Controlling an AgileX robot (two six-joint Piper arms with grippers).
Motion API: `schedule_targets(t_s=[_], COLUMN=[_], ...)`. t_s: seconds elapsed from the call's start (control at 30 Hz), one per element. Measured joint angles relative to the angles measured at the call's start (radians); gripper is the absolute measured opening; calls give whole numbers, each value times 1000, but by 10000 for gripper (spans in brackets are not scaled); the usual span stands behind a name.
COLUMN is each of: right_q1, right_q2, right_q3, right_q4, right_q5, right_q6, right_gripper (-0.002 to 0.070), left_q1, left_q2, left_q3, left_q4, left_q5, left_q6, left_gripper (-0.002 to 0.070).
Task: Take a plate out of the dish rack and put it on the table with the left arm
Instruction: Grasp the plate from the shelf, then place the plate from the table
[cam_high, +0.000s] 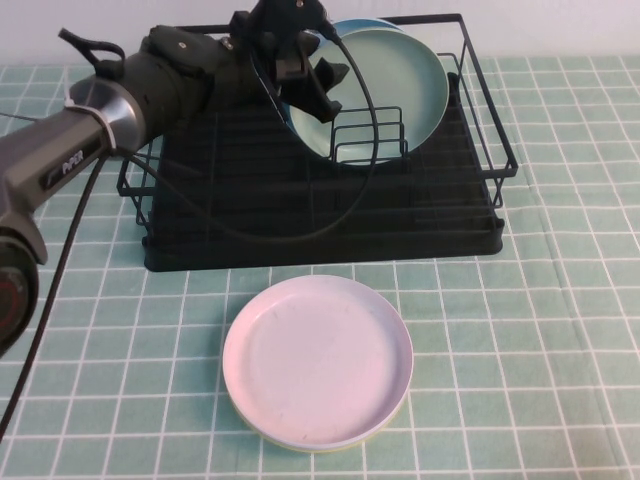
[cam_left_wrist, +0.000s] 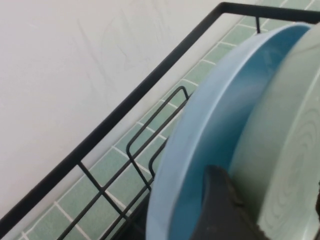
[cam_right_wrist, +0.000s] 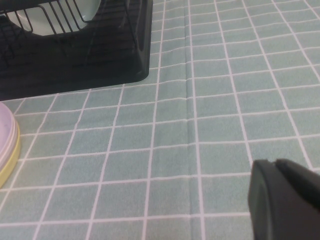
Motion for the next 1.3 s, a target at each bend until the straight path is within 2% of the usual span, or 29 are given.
schedule_targets(t_s=[0.2,0.4,0.47,0.77,1.13,1.23,1.3], right_q1=[0,0,0,0,0,0,0], right_q2=[0,0,0,0,0,0,0], right_q3=[0,0,0,0,0,0,0], right_q4=[0,0,0,0,0,0,0], right_q5=[0,0,0,0,0,0,0], right_q6=[0,0,0,0,0,0,0], right_gripper=[-18,-18,-18,-18,-18,-18,-18], left_q1=[0,0,0,0,-1,-1,-1], left_q2=[23,33,35,22,-185,-247,-292], left_q3=[-2,-3,-3,-16,-28,-28,-28], left_q4=[-140,-181,-181,-171,-91,-83,-53], left_q5=[-58,-91,-92,-82,-83,-36,30], left_q6=[90,103,114,150,160,97,-15], left_gripper=[249,78,48,30,22,22,22])
